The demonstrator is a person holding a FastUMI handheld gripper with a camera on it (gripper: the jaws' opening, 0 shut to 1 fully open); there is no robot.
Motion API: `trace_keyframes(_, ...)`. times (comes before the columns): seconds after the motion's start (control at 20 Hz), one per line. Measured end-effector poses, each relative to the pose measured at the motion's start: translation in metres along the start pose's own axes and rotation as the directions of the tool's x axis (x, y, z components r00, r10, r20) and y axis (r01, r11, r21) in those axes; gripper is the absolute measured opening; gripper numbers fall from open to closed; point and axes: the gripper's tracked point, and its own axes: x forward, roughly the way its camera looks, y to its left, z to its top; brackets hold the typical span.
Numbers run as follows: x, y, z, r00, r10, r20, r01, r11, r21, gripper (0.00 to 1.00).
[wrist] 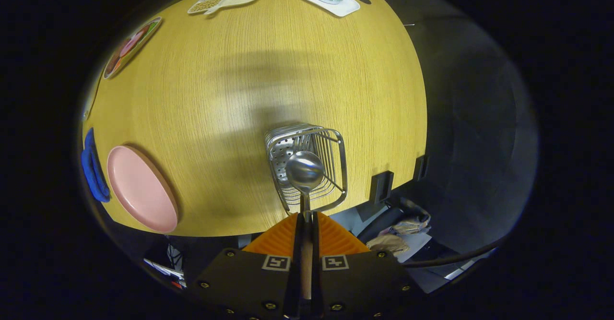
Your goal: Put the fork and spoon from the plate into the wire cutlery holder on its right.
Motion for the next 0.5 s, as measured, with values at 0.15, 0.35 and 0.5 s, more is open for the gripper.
trace_keyframes(0.15, -0.001, -0.002, 0.0, 1.0, -0.009, 0.015, 0.008, 1.0, 0.012, 0.15)
trace_keyframes(0.35, -0.008, -0.007, 0.003, 0.999, -0.012, 0.035, 0.011, 1.0, 0.027, 0.17)
trace_keyframes(0.5, -0.008, -0.01, 0.003, 0.999, -0.011, 0.047, 0.01, 1.0, 0.029, 0.18)
